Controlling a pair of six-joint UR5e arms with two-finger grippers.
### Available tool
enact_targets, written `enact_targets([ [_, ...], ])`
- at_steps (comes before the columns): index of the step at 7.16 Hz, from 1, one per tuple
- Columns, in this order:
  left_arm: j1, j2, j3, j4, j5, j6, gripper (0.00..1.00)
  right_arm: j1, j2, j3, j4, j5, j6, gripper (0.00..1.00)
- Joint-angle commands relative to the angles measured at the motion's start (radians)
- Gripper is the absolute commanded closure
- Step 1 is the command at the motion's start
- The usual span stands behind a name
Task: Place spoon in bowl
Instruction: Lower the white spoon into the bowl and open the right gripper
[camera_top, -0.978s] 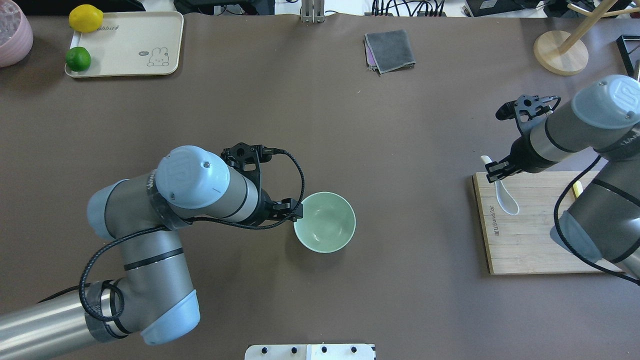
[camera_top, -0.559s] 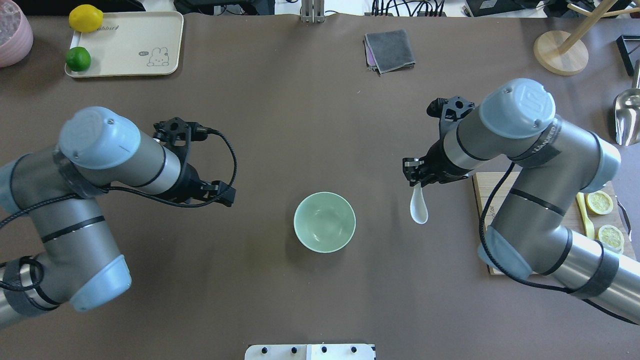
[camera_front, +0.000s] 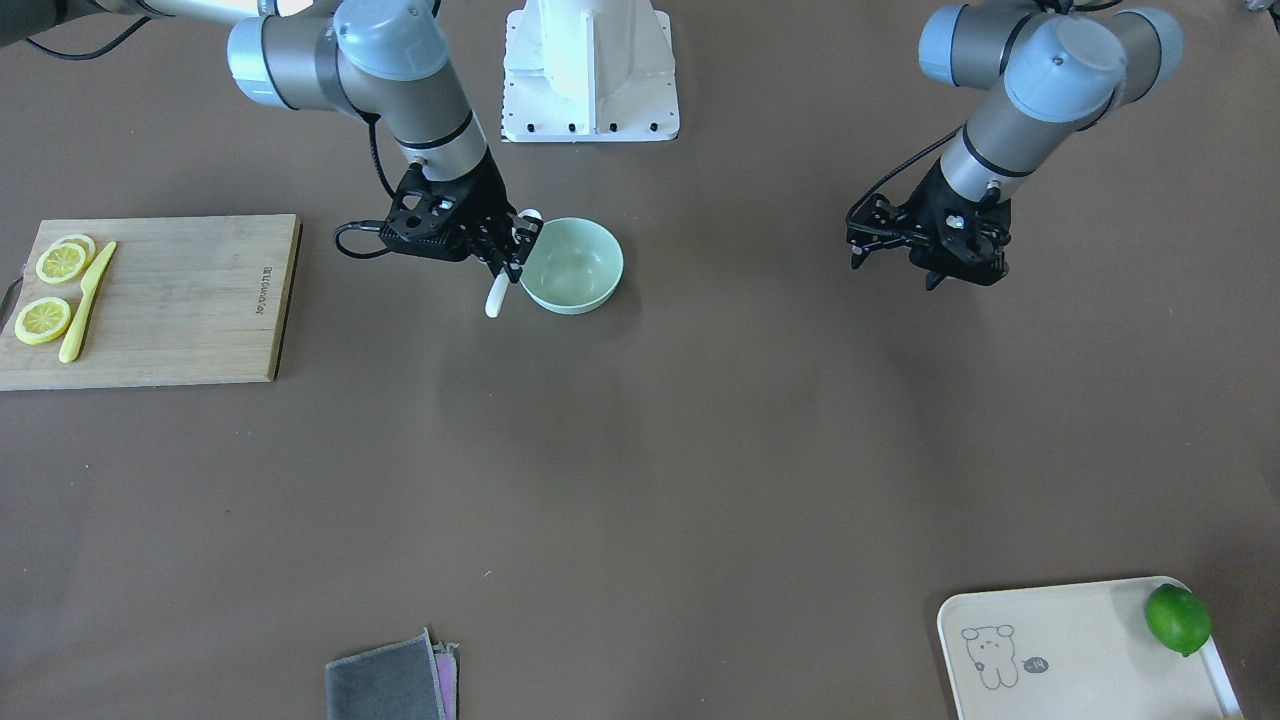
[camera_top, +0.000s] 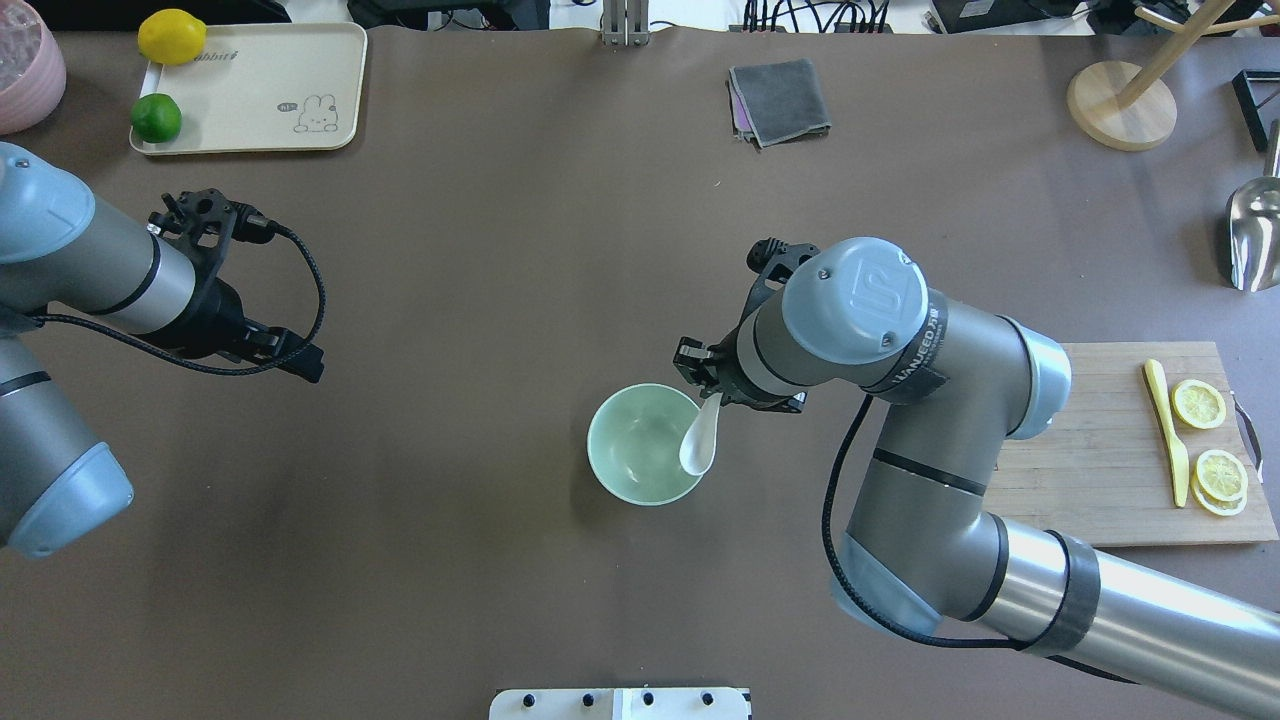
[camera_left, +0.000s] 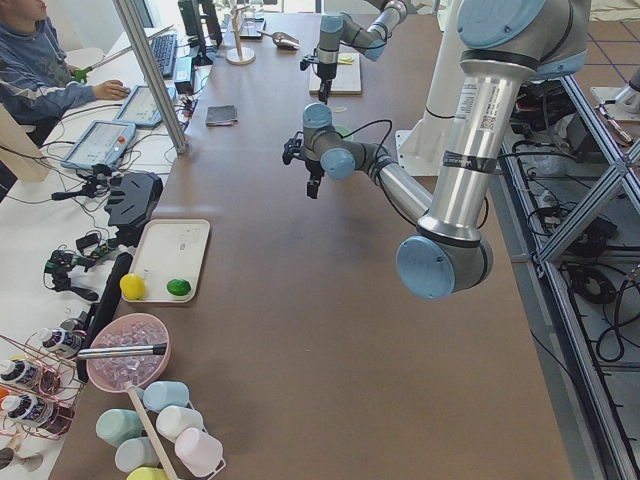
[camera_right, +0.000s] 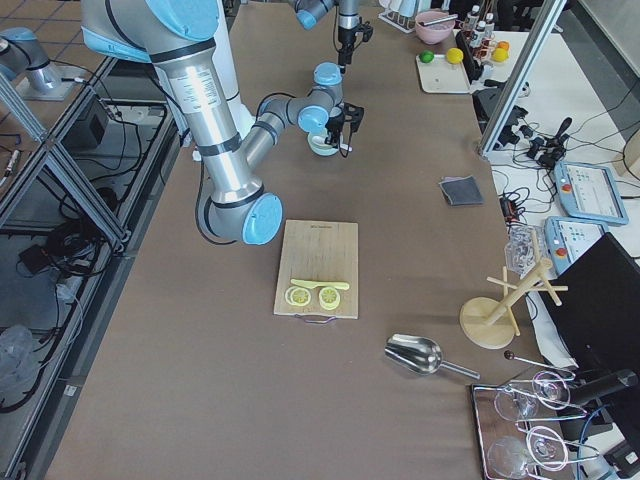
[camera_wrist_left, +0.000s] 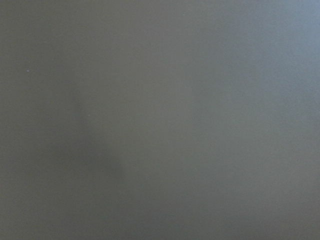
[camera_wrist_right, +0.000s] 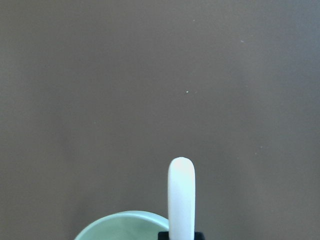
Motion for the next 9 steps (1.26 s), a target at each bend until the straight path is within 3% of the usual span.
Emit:
enact_targets([
  [1,-0.009,0.0,0.012,-0.002,-0.004,0.017,0.02,-0.045,0.043,-0.037,-0.023,-0.066,0.042,1.0],
  [2,-0.009,0.0,0.012,-0.002,-0.004,0.017,0.02,-0.047,0.041,-0.038,-0.022,-0.067,0.042,0.89],
  [4,-0.01,-0.006,0.023,-0.002,-0.004,0.017,0.02,-0.045,0.041,-0.043,-0.019,-0.067,0.039,0.0],
  [5,-0.016,-0.011,0.039,-0.002,-0.004,0.019,0.02,-0.025,0.04,-0.04,-0.023,-0.06,0.027,0.0],
  [7,-0.059,-0.003,0.046,0.001,-0.009,0.075,0.02,0.071,0.008,-0.025,-0.026,0.038,-0.035,0.0],
  [9,-0.128,0.05,0.064,0.002,-0.027,0.195,0.02,0.175,-0.186,0.091,-0.025,0.122,-0.285,0.0],
])
